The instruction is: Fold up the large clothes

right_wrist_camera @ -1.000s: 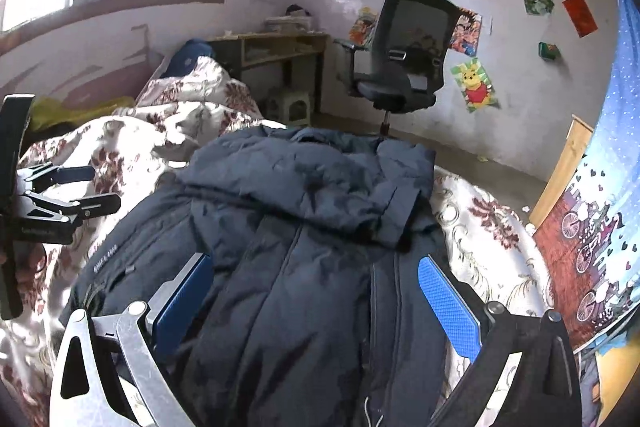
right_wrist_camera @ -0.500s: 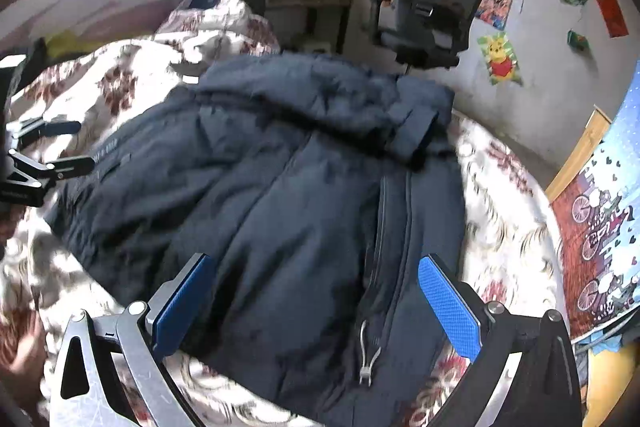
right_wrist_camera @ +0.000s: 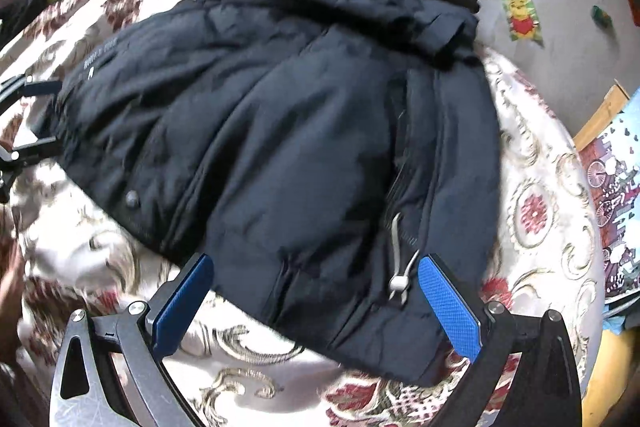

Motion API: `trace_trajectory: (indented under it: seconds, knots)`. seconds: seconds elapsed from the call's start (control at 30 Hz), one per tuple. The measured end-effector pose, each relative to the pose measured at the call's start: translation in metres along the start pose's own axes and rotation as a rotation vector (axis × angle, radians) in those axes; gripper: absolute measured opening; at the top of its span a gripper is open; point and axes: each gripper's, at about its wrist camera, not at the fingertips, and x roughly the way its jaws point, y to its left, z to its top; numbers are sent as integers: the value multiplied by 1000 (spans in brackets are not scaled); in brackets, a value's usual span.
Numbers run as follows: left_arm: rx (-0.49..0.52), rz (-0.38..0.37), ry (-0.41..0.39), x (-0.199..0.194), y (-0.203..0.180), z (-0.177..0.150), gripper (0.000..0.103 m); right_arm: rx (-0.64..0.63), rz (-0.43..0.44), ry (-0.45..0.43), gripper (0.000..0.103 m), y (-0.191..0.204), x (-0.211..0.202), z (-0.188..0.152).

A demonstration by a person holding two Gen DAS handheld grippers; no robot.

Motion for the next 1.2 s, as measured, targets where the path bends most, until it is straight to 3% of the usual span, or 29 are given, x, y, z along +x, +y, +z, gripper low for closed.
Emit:
trace_trajectory:
  seconds: [0.3,0.6,0.73,0.9,1.2]
  knots:
    - [69,51,48,20,-7,-27,94,-42,-7,121,103,9,23,-24]
    - [189,160,55,33,-21,-43,94,-108,-130,149,103,10,38,-30]
    - [225,210,58,39,-24,-49,94,-156,-176,124,103,15,41,-34]
    - [198,232,52,44,-20,-47,94,-221,-246,54,103,23,38,-44]
    - [193,321,-1,37,-26,-49,88,-209,-367,-22,102,21,36,-41]
